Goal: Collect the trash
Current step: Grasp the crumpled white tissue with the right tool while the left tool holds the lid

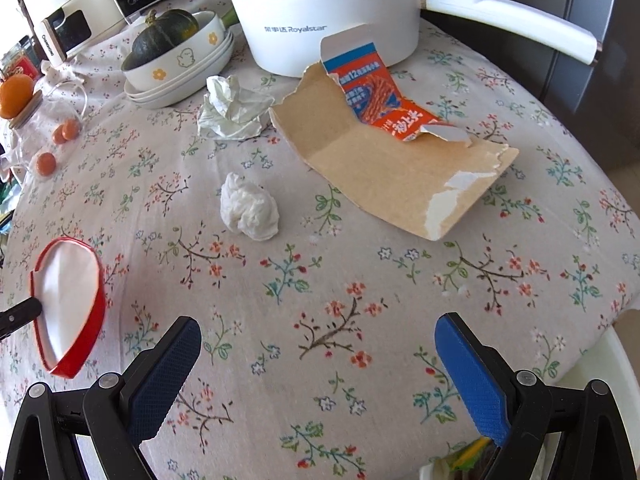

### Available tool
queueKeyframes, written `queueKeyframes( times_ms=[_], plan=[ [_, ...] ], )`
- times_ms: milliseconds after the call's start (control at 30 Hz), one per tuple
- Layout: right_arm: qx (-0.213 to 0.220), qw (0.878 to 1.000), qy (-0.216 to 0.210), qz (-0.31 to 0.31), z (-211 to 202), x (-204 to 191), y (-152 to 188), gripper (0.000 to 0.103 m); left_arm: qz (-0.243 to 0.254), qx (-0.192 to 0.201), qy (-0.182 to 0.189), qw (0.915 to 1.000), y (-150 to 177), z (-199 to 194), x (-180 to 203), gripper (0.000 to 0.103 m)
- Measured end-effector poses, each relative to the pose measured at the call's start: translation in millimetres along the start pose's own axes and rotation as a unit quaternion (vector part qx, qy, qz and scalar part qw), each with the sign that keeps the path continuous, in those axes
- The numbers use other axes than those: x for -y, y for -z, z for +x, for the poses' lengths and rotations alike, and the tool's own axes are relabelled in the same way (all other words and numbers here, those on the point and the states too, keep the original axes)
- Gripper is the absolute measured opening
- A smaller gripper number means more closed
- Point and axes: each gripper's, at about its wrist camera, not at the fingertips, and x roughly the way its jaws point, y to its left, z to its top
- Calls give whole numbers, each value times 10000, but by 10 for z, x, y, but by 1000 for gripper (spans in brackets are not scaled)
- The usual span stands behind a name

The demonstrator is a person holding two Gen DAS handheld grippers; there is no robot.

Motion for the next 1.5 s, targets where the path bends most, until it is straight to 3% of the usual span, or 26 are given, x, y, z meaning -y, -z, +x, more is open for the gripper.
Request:
queueKeyframes(
  times_ms=[200, 400, 467, 633, 700, 800, 833, 867, 1233, 1500],
  plan=[
    [138, 9998, -95, -111, 295, -296, -160, 97, 226, 178, -338, 9990, -6, -289, -168, 1],
    [134, 9989, -102, -426, 667, -589, -238, 94, 109, 152, -239, 9995, -6, -375, -367, 1],
    [102, 9987, -113, -487, 763, -645, -248, 83, 68, 170, -219, 9996, -28, -384, -403, 1],
    [172, 9964, -66, -825, 895, -767, -280, 74, -70, 114, -130, 9998, -55, -367, -444, 1],
    [199, 9966, -113, -798, 923, -745, -287, 64, -66, 109, -131, 9998, -53, -356, -425, 1],
    [245, 9963, -183, -806, 924, -700, -288, 35, -59, 83, -111, 9999, -44, -347, -388, 1],
    [247, 9959, -176, -848, 912, -686, -272, 16, -64, 84, -102, 9999, -44, -349, -378, 1],
    [223, 9958, -170, -873, 905, -668, -260, 9, -72, 86, -86, 9999, -45, -351, -367, 1],
    [223, 9958, -379, -806, 460, -442, -91, 3, -54, 34, 141, 9999, 32, -376, -215, 1],
    [440, 9943, -314, -915, 256, -364, -33, 6, -248, 42, 394, 9989, 18, -414, -142, 1]
  ],
)
